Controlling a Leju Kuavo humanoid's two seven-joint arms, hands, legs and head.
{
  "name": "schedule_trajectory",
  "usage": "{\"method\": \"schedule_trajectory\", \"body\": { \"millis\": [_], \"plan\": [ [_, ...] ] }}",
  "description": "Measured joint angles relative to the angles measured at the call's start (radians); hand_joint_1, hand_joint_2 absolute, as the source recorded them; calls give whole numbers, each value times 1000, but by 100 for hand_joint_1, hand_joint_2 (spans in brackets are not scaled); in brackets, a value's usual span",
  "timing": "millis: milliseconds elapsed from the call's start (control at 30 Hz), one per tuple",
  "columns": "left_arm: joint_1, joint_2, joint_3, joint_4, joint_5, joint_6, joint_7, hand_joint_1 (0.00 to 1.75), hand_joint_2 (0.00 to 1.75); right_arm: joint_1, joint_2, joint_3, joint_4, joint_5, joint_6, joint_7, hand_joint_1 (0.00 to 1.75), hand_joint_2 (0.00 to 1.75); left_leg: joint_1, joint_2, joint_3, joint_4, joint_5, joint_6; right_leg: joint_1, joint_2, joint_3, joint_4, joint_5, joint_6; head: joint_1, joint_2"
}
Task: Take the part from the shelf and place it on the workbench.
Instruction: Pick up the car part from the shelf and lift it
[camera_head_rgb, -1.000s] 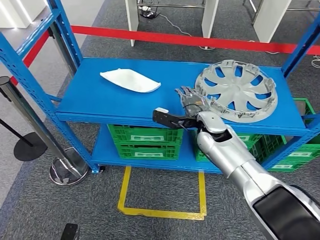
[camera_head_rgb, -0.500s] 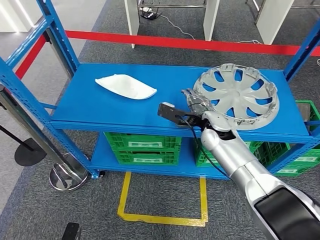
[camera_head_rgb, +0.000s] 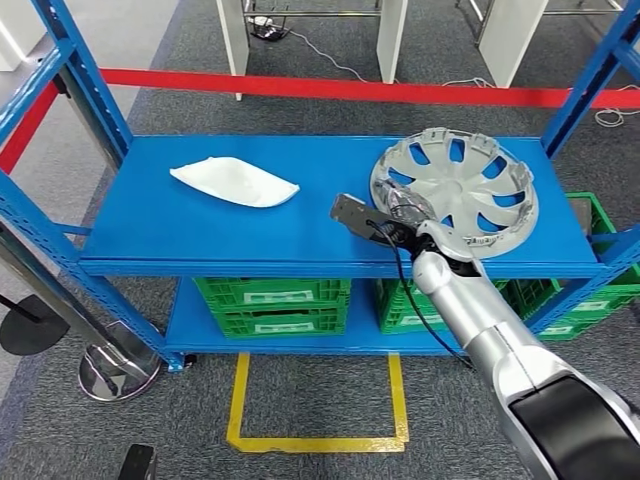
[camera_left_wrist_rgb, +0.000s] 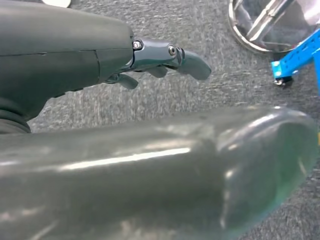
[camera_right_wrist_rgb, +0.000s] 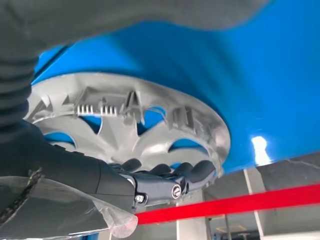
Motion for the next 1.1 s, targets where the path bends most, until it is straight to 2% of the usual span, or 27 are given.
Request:
{"method": "schedule_trajectory", "body": {
  "millis": [33,100,133,167,200,267,300,333,367,433,500,533,600,633,667,700,733,800,833,867,967,1000,1033,1100],
  "plan": [
    [-1,0,0,0,0,0,0,0,0,-3,0,-2,2,0,0,0,0,0,2,8,4,-4,0,4,1,-16,-26,47,-24,3,3,0],
    [-1,0,0,0,0,1,2,0,0,-5,0,-3,6,1,-1,-1,0,0,2,24,6,-4,-3,10,1,-41,-102,190,-81,10,7,0],
    [0,-1,0,0,-1,1,4,0,0,-3,0,-3,9,1,-1,0,0,0,1,32,8,-4,-5,11,1,-45,-135,246,-93,12,8,0],
    [0,-2,0,0,-1,1,5,0,0,0,0,-3,12,2,-1,0,0,0,1,39,11,-4,-8,11,0,-47,-152,267,-86,14,8,0],
    [0,-3,0,0,-2,1,6,0,0,2,0,-4,15,3,-1,0,0,0,1,46,15,-3,-12,10,0,-50,-146,244,-59,14,9,0],
    [0,-5,0,0,-2,1,8,0,0,1,0,-6,18,5,-2,1,0,0,0,60,27,-1,-22,4,1,-78,-85,110,17,12,9,0],
    [0,-6,0,0,-2,1,10,0,0,-1,0,-6,18,5,-2,1,0,0,-3,67,30,3,-28,-1,3,-94,-50,42,41,9,10,0],
    [0,-6,0,0,-2,1,12,0,0,-3,1,-6,19,6,-2,0,0,0,-7,73,33,7,-33,-6,6,-106,-27,-1,53,3,9,0],
    [0,-6,0,0,-3,1,13,0,0,-5,2,-6,20,7,-2,1,0,0,-10,80,34,9,-37,-11,8,-110,-16,-19,52,-3,9,0],
    [-1,-6,0,0,-4,1,15,0,0,-4,3,-6,22,10,-4,3,0,0,-12,94,35,12,-43,-17,9,-95,-15,-19,49,-16,9,0],
    [-1,-6,0,0,-7,1,15,0,0,-3,3,-7,23,20,-10,8,0,0,-9,81,28,39,-66,-26,5,-82,-15,-19,49,-27,8,0],
    [0,-7,0,0,-9,1,15,0,0,-3,3,-6,24,30,-15,12,0,0,-7,65,11,79,-91,-31,3,-76,-13,-20,49,-32,8,0],
    [1,-8,0,0,-12,1,15,0,0,0,4,-3,24,50,-24,19,0,0,-4,37,-52,214,-153,-36,3,-65,-11,-20,47,-38,7,0],
    [1,-8,0,0,-13,1,16,0,0,4,5,0,24,59,-27,21,0,0,-4,32,-84,275,-172,-37,4,-59,-10,-20,45,-39,8,0],
    [2,-8,0,0,-14,1,17,0,0,9,5,2,24,65,-30,23,0,0,-4,30,-104,308,-173,-36,5,-54,-7,-20,44,-40,8,0],
    [3,-8,0,0,-15,1,17,0,0,13,5,4,25,69,-33,23,0,0,-4,29,-104,298,-152,-33,6,-49,-4,-20,43,-40,8,0],
    [3,-8,0,0,-16,1,17,0,0,15,5,6,25,71,-35,24,0,0,-5,28,-86,247,-113,-28,6,-45,-1,-20,41,-40,8,0],
    [2,-7,0,0,-18,1,17,0,0,15,5,10,25,74,-38,24,0,0,-8,23,-30,108,-35,-13,8,-39,4,-20,38,-36,8,0],
    [1,-6,0,0,-18,1,17,0,0,14,5,11,25,74,-38,25,0,0,-11,20,-10,56,-17,-7,9,-37,3,-19,37,-33,8,0],
    [0,-6,0,0,-19,1,17,0,0,15,5,12,25,74,-39,25,0,0,-13,18,0,30,-12,-3,9,-35,1,-20,37,-29,9,0],
    [-1,-7,0,0,-19,0,17,0,0,18,5,15,25,76,-40,26,0,131,-13,19,6,11,-13,4,7,-36,-4,-22,37,-12,9,0],
    [-1,-7,0,0,-20,-1,17,0,0,17,5,16,25,78,-42,26,0,175,-11,19,9,5,-11,7,7,-38,-11,-9,26,-6,10,0],
    [-2,-7,0,0,-21,-3,16,0,0,15,5,16,25,80,-44,26,0,175,-8,20,12,0,-8,11,6,-40,-27,25,5,-1,12,0],
    [-3,-7,1,0,-22,-7,15,0,0,16,5,17,27,89,-49,22,0,175,-6,22,14,-2,-7,14,4,-44,-87,148,-54,7,15,0]
  ]
}}
